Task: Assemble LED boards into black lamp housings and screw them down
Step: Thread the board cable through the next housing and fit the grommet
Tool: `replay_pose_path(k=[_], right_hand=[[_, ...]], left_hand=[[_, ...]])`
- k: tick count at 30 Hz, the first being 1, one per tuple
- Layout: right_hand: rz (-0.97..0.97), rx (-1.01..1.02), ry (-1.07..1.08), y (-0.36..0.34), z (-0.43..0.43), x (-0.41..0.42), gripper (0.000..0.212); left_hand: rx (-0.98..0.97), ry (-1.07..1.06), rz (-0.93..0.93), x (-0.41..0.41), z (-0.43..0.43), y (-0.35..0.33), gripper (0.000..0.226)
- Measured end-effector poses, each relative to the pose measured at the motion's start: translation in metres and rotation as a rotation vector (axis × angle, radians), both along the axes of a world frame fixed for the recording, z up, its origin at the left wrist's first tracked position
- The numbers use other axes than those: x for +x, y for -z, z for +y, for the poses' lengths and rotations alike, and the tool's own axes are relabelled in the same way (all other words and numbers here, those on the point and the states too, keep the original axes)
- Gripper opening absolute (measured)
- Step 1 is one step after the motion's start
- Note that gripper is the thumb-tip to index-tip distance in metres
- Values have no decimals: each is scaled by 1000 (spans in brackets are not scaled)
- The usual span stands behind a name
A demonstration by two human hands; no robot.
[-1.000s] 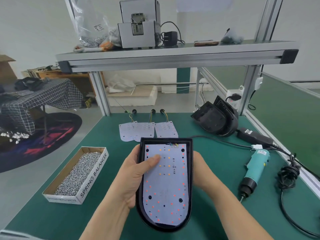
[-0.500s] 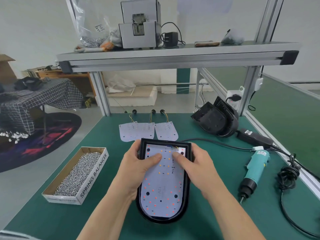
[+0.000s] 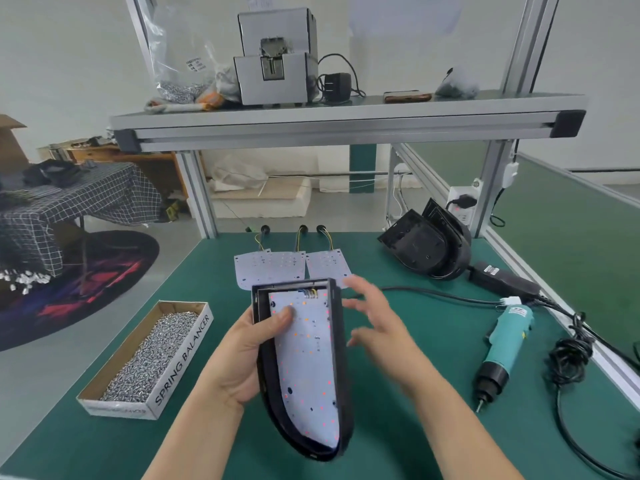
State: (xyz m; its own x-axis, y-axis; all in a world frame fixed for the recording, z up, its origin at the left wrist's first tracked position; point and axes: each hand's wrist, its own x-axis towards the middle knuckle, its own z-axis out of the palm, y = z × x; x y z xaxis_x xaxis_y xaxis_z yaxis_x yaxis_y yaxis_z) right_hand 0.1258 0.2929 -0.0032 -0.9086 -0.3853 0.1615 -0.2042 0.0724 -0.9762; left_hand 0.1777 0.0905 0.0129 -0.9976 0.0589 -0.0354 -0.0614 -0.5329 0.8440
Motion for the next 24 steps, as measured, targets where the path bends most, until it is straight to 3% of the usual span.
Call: replay_pose_path(k=[2,4,7,9,11,15,19,24], right_hand=[[46,120,-131,5,-14,4,74],[17,96,-198,7,-22,5,44],[-59,-68,-242,4,-18,3,16],[-68,-150,-281,-8,-8,4,9],[-26,-131,-292,-18,1,3,9],[90,96,-219,-32,13,-1,7],[213,277,-186,-39,11,3,16],[339,359,-109,-36,-8,10,29]], left_hand=[[50,94,44,1,2,2,52],[56,140,96,-1,3,3,57],[81,231,220,-3,-6,-1,19],[63,243,256,-6,-20,-2,15],[15,237,293,-6,-32,-4,24],[-101,172,257,-7,-48,12,37],[-77,70,120,-2,-46,37,25],[-115,29,17,10,-50,57,54]])
